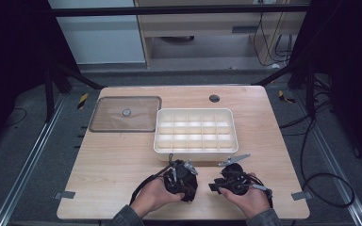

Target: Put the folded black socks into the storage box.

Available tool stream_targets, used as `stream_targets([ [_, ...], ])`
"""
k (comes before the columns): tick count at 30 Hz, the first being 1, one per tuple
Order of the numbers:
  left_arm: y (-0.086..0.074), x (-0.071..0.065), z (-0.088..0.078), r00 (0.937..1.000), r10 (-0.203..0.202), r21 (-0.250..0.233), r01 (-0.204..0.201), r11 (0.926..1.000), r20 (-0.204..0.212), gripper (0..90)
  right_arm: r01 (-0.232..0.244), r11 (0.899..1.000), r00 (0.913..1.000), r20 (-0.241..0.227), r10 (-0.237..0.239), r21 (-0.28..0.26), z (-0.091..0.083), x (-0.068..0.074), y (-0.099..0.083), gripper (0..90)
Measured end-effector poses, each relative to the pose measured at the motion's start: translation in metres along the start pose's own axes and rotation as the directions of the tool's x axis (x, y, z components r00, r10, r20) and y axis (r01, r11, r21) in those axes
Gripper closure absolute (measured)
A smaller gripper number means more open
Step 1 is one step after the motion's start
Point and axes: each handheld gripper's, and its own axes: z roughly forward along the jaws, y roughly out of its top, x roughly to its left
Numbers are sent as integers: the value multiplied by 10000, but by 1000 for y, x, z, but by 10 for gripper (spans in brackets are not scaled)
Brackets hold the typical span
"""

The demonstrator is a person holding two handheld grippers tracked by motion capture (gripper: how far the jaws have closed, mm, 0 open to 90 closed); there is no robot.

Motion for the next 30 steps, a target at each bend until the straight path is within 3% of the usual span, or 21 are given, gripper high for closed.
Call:
stream_targets([
  [22,2,-8,11,9997,233,220,-232,9995,-58,846,-136,9999,9999,92,137,-51,-1,-6,-3,634],
  [30,-1,-5,9,9999,77,142,-76,9999,-79,846,-192,9998,9998,60,193,-26,-1,-6,-3,631],
])
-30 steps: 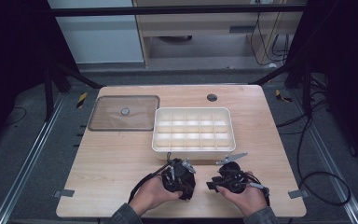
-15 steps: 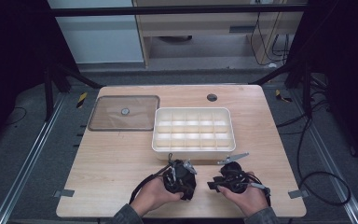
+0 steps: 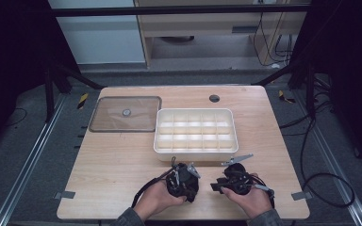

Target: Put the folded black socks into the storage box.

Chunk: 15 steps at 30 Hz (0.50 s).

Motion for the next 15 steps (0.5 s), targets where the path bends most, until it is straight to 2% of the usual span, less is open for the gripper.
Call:
stream_targets([
  [15,-1,-2,1,9999,-84,-177,83,9998,-59,841,-62,10000,10000,56,63,-51,-2,-1,0,618],
])
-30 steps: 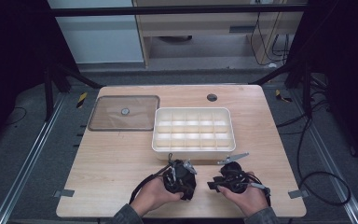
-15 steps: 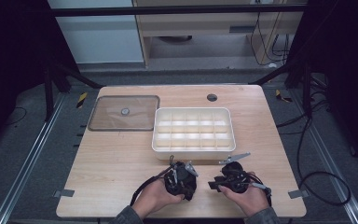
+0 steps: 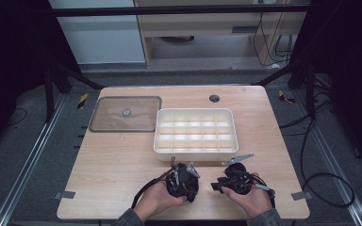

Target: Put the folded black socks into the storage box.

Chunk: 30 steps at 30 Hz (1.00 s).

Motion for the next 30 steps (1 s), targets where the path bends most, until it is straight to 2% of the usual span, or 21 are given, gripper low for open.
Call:
stream_targets([
  [24,-2,-3,1,10000,-45,-181,44,9998,-42,834,-28,10000,10000,35,28,-29,-2,0,1,581],
  [30,-1,-1,-6,9999,-122,-332,119,9994,-107,816,-25,10000,10000,84,25,-52,-3,0,1,575],
])
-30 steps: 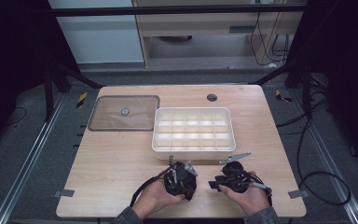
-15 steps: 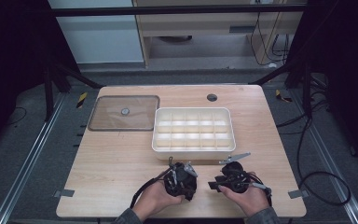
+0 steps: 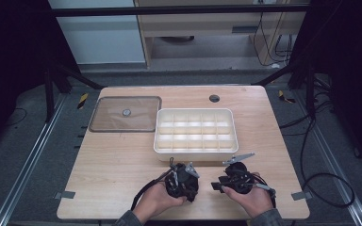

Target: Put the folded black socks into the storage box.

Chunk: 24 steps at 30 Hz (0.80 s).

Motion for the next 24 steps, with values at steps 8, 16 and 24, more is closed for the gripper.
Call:
stream_targets([
  [8,3,0,-14,9994,-8,-204,1,9998,-355,719,-35,10000,10000,-14,35,3,0,0,0,558],
  [16,8,-2,-19,9985,-29,-412,6,9992,-545,611,-113,9999,9999,66,113,-34,-3,0,2,541],
  [24,8,0,-20,9981,-210,-509,181,9985,-577,562,-175,9998,9998,80,176,-55,-5,-1,2,525],
])
